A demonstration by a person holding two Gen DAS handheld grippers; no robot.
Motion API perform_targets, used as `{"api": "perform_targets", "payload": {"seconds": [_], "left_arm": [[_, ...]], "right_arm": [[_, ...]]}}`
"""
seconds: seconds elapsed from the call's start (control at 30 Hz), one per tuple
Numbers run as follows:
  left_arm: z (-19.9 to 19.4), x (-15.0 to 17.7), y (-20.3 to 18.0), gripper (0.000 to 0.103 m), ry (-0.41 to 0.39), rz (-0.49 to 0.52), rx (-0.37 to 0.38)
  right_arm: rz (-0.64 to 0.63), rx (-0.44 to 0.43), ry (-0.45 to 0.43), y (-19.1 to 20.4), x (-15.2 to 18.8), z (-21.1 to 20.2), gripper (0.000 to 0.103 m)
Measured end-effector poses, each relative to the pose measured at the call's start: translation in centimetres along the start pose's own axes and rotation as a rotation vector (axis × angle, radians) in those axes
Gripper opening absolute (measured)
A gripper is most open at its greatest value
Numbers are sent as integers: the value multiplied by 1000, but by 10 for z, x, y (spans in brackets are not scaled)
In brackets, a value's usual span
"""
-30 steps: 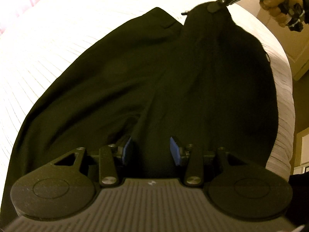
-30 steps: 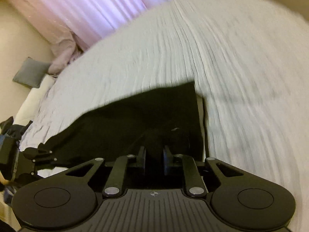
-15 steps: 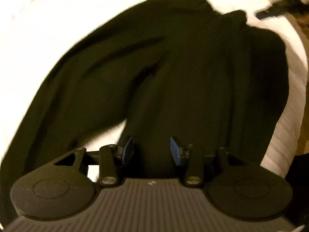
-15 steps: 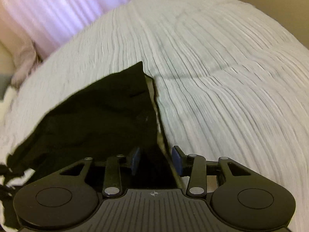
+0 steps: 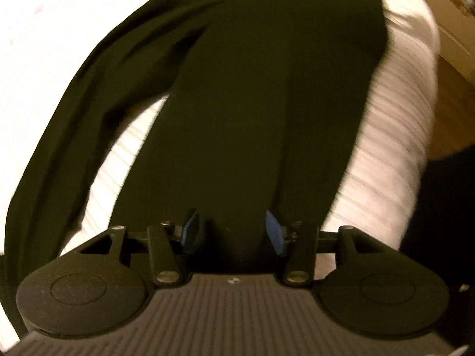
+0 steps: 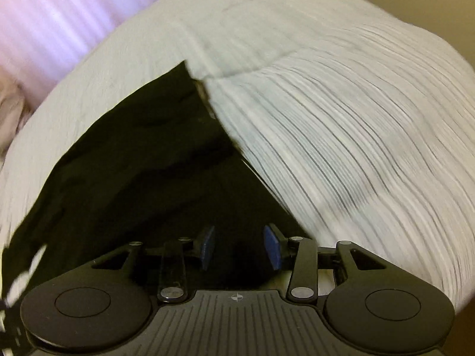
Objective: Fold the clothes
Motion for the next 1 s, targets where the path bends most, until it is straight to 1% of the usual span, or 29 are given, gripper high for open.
{"api": "perform_targets", "payload": {"seconds": [0.07,0.13,0.2,0.3,0.4,0.53,0.6,0.67,0.7,0.73,0.77,0.83,0.87,0.9,1.0], "left_arm": [[-7,10,-12,45,-48,72,19],[-15,17,-24,45,-100,139,44],[-22,17,-39,45,-143,188,75],[-29,12,-61,45,-193,243,111],[-28,3,-78,45,-221,263,137],[-15,-15,-100,45,-227,263,164],[-7,-25,-112,45,-217,284,165],[0,-32,-119,45,-206,296,157],[5,-36,-121,45,-200,296,148],[9,-39,-121,45,-187,291,139],[13,-42,-122,45,-175,286,130],[19,-46,-123,45,-147,267,129],[22,-46,-124,45,-133,276,123],[25,-45,-125,45,-119,285,117],[29,-43,-132,43,-102,319,110]], "right_arm": [[84,25,-28,-2,22,-11,64],[171,28,-60,-3,44,-21,65],[239,20,-87,-1,62,-26,65],[321,11,-137,-1,68,-20,65],[391,-17,-178,-7,62,-13,65],[443,-41,-202,-17,45,14,65],[483,-43,-192,-27,38,33,64],[483,-45,-169,-32,31,43,64],[477,-43,-159,-33,27,46,60],[470,-39,-147,-35,24,49,42],[461,-30,-126,-37,22,48,29],[432,-27,-88,-40,19,46,20],[406,-20,-78,-40,18,41,17],[383,-16,-69,-41,18,36,17],[381,-40,-61,-46,23,18,14]]}}
Point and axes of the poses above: each gripper's, at about its wrist camera, not at the fingertips, and z roughly the way its jaws point, y to its left, x to its underside, the point moved 5 cm from there along z, roughly the way its jaws point, and after that the axes turned 7 degrees about -x, right-handed, at the moved point
